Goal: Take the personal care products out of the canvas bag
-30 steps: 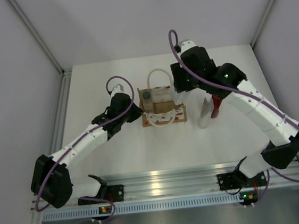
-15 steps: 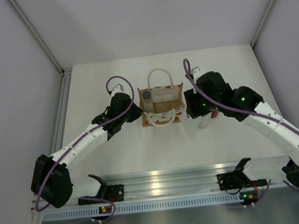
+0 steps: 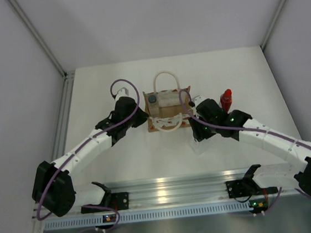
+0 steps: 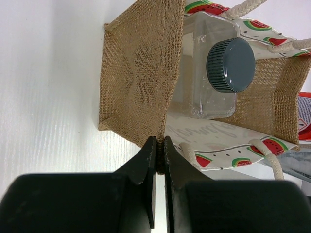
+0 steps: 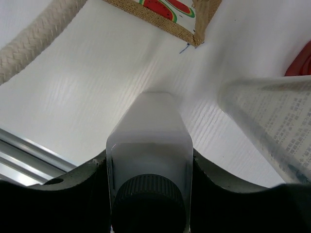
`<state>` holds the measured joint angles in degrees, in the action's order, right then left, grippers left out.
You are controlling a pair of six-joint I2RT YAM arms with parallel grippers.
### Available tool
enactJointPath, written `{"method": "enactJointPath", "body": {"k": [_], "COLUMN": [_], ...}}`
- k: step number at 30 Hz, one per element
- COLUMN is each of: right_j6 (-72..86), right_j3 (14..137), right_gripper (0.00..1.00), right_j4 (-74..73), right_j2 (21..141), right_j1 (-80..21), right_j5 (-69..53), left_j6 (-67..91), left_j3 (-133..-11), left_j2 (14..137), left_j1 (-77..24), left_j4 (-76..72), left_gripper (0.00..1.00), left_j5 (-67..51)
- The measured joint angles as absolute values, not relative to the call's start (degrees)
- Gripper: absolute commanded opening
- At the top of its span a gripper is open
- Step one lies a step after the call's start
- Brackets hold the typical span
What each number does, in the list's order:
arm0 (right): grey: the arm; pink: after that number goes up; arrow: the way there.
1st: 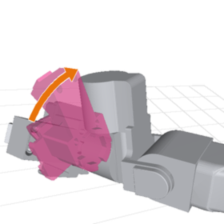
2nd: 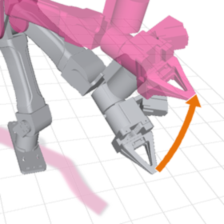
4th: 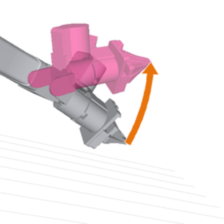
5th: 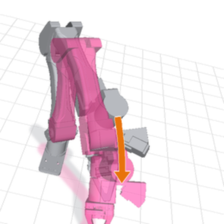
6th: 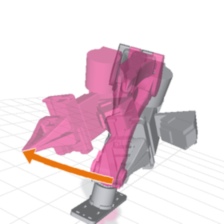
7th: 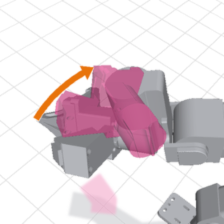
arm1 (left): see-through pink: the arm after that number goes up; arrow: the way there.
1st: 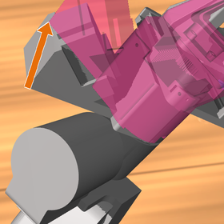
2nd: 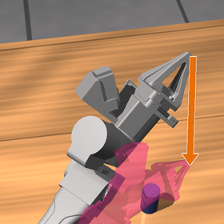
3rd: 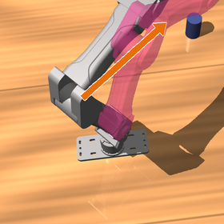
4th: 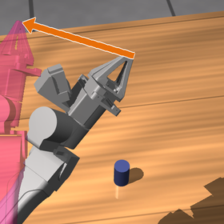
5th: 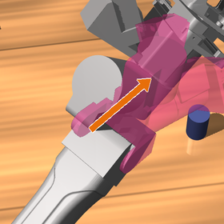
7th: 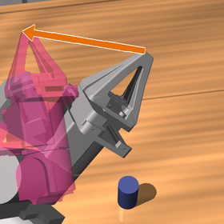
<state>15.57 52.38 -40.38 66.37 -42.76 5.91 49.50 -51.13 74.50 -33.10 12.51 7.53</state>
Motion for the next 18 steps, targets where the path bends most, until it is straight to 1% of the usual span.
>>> {"method": "enactJointPath", "body": {"k": [1, 2, 3, 4, 6, 7, 8, 13, 18], "right_j6": [15.5, 15.6, 15.5, 15.5, 15.6, 15.6, 15.6, 15.4, 15.1], "right_j3": [52.0, 51.4, 51.1, 50.9, 50.5, 50.5, 50.5, 52.0, 60.1], "right_gripper": [0.21, 0.34, 0.39, 0.49, 0.64, 0.68, 0.71, 0.74, 0.77], "right_j4": [-39.3, -38.0, -37.3, -36.7, -35.7, -35.2, -34.6, -34.4, -35.8], "right_j2": [66.0, 65.8, 65.7, 65.6, 65.5, 65.5, 65.3, 63.8, 63.7], "right_j1": [-42.9, -43.0, -43.0, -43.1, -43.2, -43.2, -43.3, -43.5, -43.5], "right_j5": [6.2, 6.4, 6.6, 6.7, 7.0, 7.1, 7.2, 7.5, 8.4], "left_j6": [49.5, 49.5, 49.5, 49.4, 49.4, 49.4, 49.4, 49.4, 49.4], "left_j3": [-51.1, -51.1, -51.1, -51.1, -51.1, -51.1, -51.1, -51.1, -51.1], "left_j2": [74.5, 74.4, 74.4, 74.3, 74.2, 74.1, 74.1, 74.0, 74.0], "left_j1": [-33.1, -33.1, -33.1, -33.1, -33.1, -33.1, -33.1, -33.1, -33.1], "left_j4": [12.5, 12.5, 12.5, 12.6, 12.7, 12.8, 13.0, 13.1, 13.1], "left_gripper": [0.0, 0.0, 0.0, 0.0, 0.0, 0.0, 0.0, 0.0, 0.0], "left_j5": [7.6, 7.6, 7.6, 7.6, 7.6, 7.6, 7.6, 7.6, 7.8]}}
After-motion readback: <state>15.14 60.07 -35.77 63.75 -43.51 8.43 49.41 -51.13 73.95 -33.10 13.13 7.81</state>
